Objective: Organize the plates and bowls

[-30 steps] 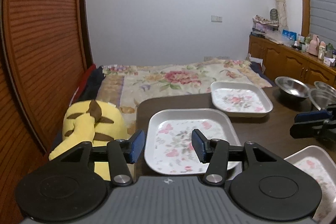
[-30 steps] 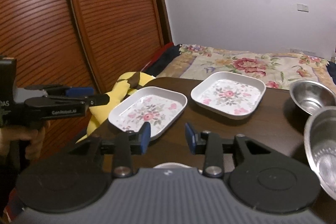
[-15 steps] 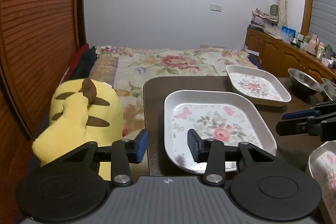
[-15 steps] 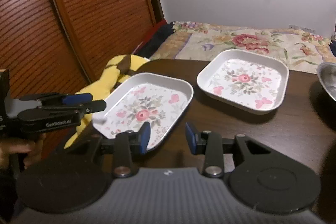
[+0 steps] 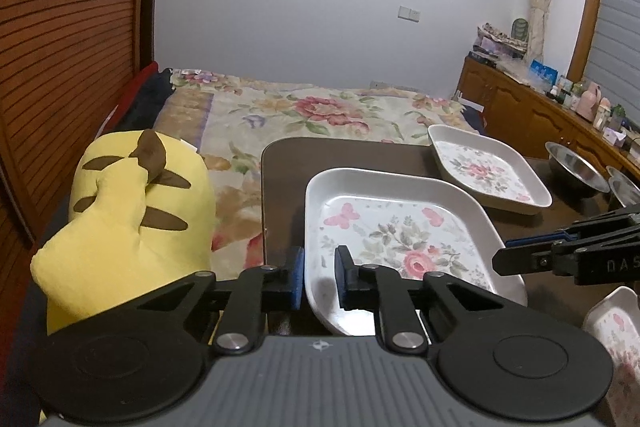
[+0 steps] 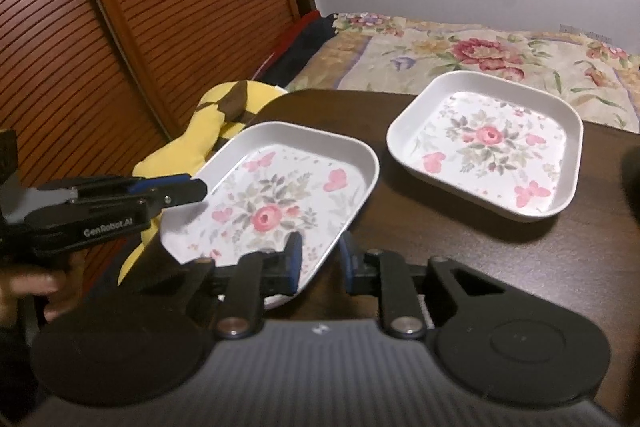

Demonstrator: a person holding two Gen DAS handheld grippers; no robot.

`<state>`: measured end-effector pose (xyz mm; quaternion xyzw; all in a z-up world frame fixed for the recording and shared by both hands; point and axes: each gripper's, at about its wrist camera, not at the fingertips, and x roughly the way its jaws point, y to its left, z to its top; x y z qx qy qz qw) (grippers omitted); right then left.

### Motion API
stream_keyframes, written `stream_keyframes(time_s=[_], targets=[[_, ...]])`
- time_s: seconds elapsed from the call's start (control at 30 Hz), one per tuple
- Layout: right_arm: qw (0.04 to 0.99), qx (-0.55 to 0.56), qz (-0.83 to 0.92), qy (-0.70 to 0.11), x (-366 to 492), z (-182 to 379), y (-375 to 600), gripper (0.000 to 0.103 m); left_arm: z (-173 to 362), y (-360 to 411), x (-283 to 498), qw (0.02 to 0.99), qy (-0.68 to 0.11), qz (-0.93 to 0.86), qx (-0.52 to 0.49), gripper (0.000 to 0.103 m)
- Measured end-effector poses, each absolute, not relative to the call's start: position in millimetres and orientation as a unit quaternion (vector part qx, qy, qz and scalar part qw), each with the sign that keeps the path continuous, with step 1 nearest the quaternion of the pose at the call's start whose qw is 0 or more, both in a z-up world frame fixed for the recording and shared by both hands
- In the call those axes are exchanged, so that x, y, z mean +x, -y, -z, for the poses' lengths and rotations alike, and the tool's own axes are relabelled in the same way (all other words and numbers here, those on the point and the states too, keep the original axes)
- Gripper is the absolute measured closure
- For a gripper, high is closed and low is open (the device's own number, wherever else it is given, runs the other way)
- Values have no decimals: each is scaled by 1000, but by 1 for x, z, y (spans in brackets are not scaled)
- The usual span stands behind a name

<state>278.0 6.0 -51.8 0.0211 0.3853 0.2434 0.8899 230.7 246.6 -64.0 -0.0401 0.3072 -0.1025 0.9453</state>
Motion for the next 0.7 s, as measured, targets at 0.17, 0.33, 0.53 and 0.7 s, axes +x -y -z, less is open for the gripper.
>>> stream_keyframes(time_s=[0.17,0.33,0.53,0.7], targets=[[886,19,-244,-395,283,56,-7,83,69,-249,232,941,-318,102,-46,93],[885,3,-240,-400,284,60,-12,85,68,-248,231,940,-323,102,-43,95],[881,18,-244,-405,285,60,-6,87,62,-244,221,939,-329,94,-44,95],[887,31,-255,-384,274,51,5,88,47,-237,204,943,-315,100,-44,94]])
